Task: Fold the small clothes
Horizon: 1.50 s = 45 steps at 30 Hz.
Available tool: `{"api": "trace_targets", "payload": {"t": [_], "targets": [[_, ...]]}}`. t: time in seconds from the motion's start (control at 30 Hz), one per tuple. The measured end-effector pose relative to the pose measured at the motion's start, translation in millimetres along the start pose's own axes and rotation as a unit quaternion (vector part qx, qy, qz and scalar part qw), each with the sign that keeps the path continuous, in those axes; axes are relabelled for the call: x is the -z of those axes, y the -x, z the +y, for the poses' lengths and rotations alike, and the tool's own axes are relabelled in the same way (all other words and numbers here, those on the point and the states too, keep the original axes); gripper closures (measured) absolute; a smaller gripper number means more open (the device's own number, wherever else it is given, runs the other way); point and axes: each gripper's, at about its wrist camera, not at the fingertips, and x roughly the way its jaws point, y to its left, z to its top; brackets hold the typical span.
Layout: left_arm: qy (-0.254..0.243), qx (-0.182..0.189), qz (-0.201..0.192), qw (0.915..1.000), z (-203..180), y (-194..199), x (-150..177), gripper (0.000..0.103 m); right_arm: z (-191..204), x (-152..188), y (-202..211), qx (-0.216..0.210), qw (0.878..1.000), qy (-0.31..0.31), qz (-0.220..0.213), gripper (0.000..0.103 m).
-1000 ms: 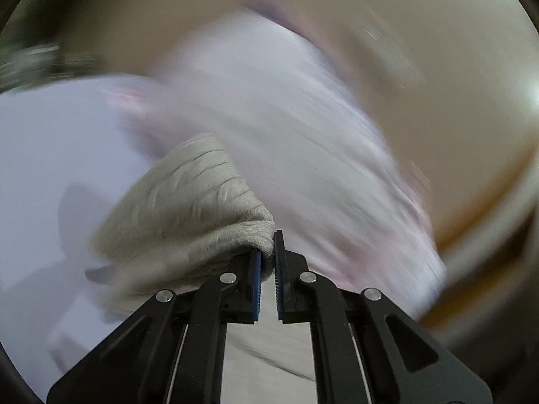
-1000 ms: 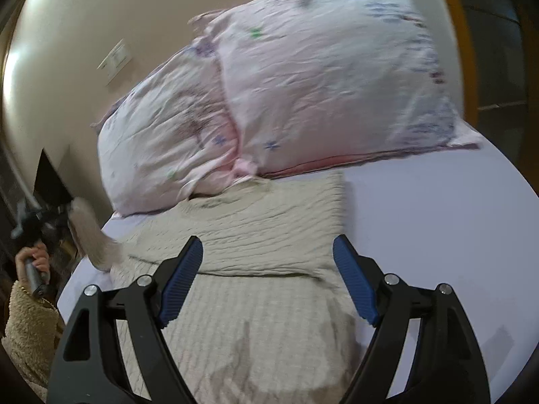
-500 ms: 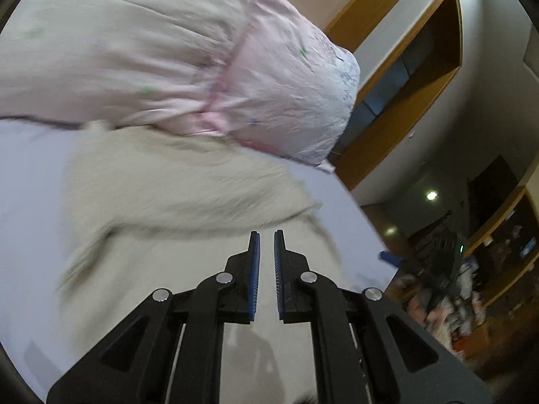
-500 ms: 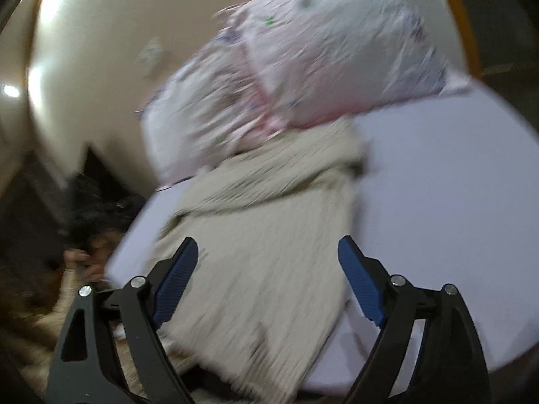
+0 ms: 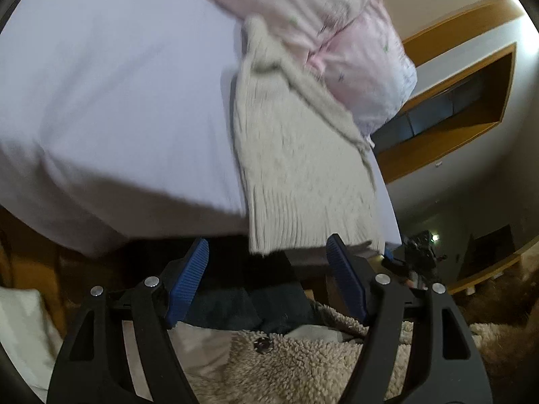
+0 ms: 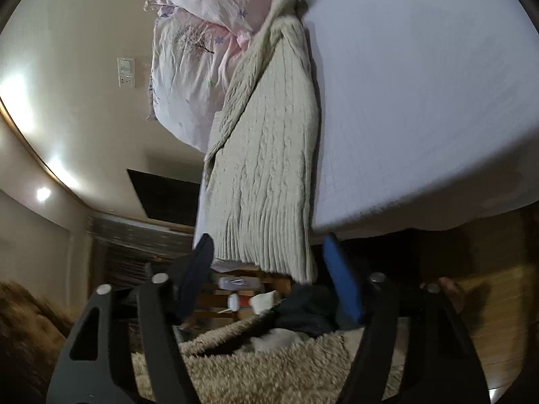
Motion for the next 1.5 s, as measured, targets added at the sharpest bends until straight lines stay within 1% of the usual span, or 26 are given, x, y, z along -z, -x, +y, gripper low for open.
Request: {"api": "trace_targets", "payload": {"t": [0.1,0.2,0.27,0.3,0.33,0.37,0.43,0.53,0.63,0.73,0.8,0.83,0.87,0.93,0.97,1.0,1.07,1.1,1.13,1.17,1.2,1.23,1.3,1.33,1.37,1.5], "targets": [[0.016,0.013,0.012,0.9997,3.4,-24.7,1.7,0.035,-3.9,1.7,-20.4,-0.007,1.0,-0.008,0.019,0.045],[0.028,0.027,0.007,0.9992,3.3,-37.3,-0.9,0.049,-5.1,2.3,-23.5,-0.01,1.0,-0.002,0.019,0.051],[0.042,0.038,0.003,0.9984,5.1,-40.4,-1.9,0.064,-8.1,2.4,-24.6,-0.011,1.0,-0.008,0.016,0.066],[0.055,0.045,0.002,0.9975,6.1,-40.7,-1.9,0.076,-10.0,3.8,-25.7,-0.013,1.0,-0.01,0.016,0.095],[0.067,0.044,0.002,0.9968,8.2,-40.5,-1.3,0.089,-11.2,5.2,-26.1,-0.025,0.999,-0.014,0.015,0.096],[0.075,0.046,0.001,0.9961,8.5,-39.2,-0.3,0.098,-9.1,5.4,-24.1,-0.033,0.999,-0.01,0.011,0.096],[0.078,0.064,-0.009,0.9949,3.3,-29.5,1.7,0.098,11.1,4.9,-18.2,-0.035,0.999,0.029,-0.001,0.096],[0.048,0.072,-0.034,0.9957,-19.0,-13.2,-14.8,0.098,51.9,-11.2,-6.4,-0.038,0.995,0.086,-0.027,0.096],[0.0,0.082,-0.069,0.9942,-47.3,2.2,-54.9,0.098,101.0,-49.2,3.5,-0.047,0.985,0.15,-0.068,0.097],[-0.039,0.076,-0.136,0.987,-76.7,9.8,-118.7,0.098,147.3,-102.5,4.6,-0.061,0.971,0.194,-0.126,0.097],[-0.044,0.06,-0.184,0.9801,-88.2,2.9,-167.5,0.098,166.9,-139.5,-0.9,-0.057,0.961,0.212,-0.169,0.097],[-0.043,0.046,-0.199,0.9781,-92.4,-6.5,-189.5,0.098,171.4,-165.6,-6.8,-0.048,0.956,0.214,-0.193,0.097],[-0.044,0.019,-0.213,0.9758,-94.6,-22.7,-218.2,0.098,171.4,-186.2,-14.2,-0.034,0.953,0.215,-0.21,0.097],[-0.039,-0.02,-0.216,0.9754,-91.1,-55.6,-252.5,0.097,163.3,-230.5,-42.0,0.025,0.95,0.202,-0.236,0.096],[-0.038,-0.04,-0.203,0.9775,-83.6,-76.2,-269.2,0.097,155.5,-250.8,-59.3,0.062,0.95,0.192,-0.24,0.095],[-0.025,-0.066,-0.177,0.9816,-72.8,-104.2,-287.2,0.097,140.6,-275.8,-85.3,0.133,0.948,0.173,-0.234,0.092],[0.014,-0.08,-0.124,0.9889,-51.3,-136.9,-304.9,0.097,117.7,-301.1,-116.0,0.229,0.941,0.135,-0.209,0.08],[0.044,-0.059,-0.1,0.9922,-39.5,-144.0,-308.1,0.098,104.0,-310.4,-127.8,0.266,0.939,0.107,-0.19,0.063],[0.051,-0.041,-0.098,0.993,-35.1,-143.2,-308.8,0.097,98.9,-313.0,-130.5,0.272,0.94,0.092,-0.185,0.043],[0.046,-0.034,-0.106,0.9928,-34.2,-135.0,-305.0,0.097,96.0,-312.5,-128.6,0.269,0.94,0.086,-0.192,0.031],[0.028,-0.039,-0.118,0.9918,-36.3,-122.7,-301.5,0.088,97.0,-310.3,-121.8,0.268,0.935,0.09,-0.212,0.026],[0.017,-0.045,-0.126,0.9909,-36.3,-111.3,-296.9,0.058,97.6,-307.8,-117.5,0.27,0.932,0.094,-0.222,0.02],[0.006,-0.073,-0.154,0.9853,-35.8,-88.6,-293.5,0.023,102.6,-301.0,-106.8,0.253,0.932,0.105,-0.236,0.016],[0.006,-0.083,-0.155,0.9843,-33.8,-83.6,-291.5,0.024,103.5,-302.9,-105.8,0.243,0.935,0.106,-0.236,0.014],[0.007,-0.086,-0.136,0.9869,-29.4,-81.9,-288.3,0.024,106.0,-299.0,-103.1,0.229,0.939,0.108,-0.233,0.014],[0.031,-0.096,-0.075,0.9921,-10.7,-103.3,-282.1,0.037,106.7,-291.4,-107.2,0.203,0.951,0.111,-0.206,0.014]]}}
